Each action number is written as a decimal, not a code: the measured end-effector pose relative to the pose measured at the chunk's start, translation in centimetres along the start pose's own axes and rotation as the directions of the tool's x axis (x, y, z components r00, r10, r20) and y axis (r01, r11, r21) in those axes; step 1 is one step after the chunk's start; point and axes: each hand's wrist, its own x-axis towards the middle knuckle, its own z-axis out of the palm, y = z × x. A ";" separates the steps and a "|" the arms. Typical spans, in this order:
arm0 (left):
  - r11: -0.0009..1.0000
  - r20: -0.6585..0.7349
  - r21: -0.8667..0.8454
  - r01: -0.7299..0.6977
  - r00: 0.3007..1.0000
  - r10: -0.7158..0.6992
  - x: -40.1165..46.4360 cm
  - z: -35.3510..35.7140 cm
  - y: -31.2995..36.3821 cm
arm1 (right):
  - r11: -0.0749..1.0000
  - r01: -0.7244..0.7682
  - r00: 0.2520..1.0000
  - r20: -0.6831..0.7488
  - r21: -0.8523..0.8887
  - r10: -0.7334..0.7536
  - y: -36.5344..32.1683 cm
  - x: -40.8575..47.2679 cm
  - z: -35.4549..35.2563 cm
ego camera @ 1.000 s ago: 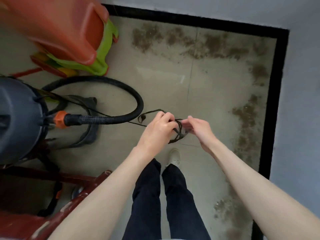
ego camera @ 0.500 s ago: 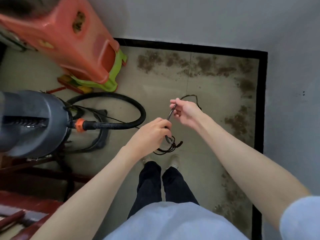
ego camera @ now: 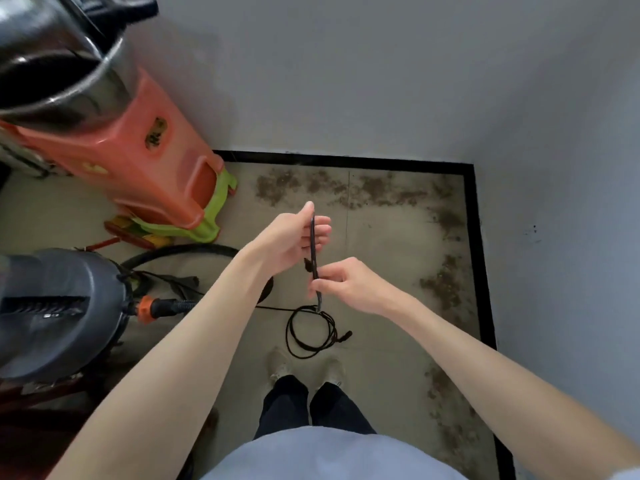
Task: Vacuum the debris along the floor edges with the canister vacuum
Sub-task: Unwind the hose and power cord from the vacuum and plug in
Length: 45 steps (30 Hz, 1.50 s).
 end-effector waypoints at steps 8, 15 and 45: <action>0.724 0.350 0.536 -0.433 0.895 0.277 -5.6 1.2 3.3 | 0.612 -0.080 0.975 -0.066 0.787 0.212 -2.7 -1.2 -6.0; 0.486 0.431 0.749 -0.451 0.888 0.159 -7.1 0.3 5.6 | 0.117 0.125 0.955 -0.151 0.985 0.257 -11.1 -0.9 -10.3; 0.800 0.531 0.488 -0.349 0.846 0.045 -1.3 18.6 6.0 | 0.526 0.341 0.701 -0.583 0.779 0.410 3.8 -15.2 -12.0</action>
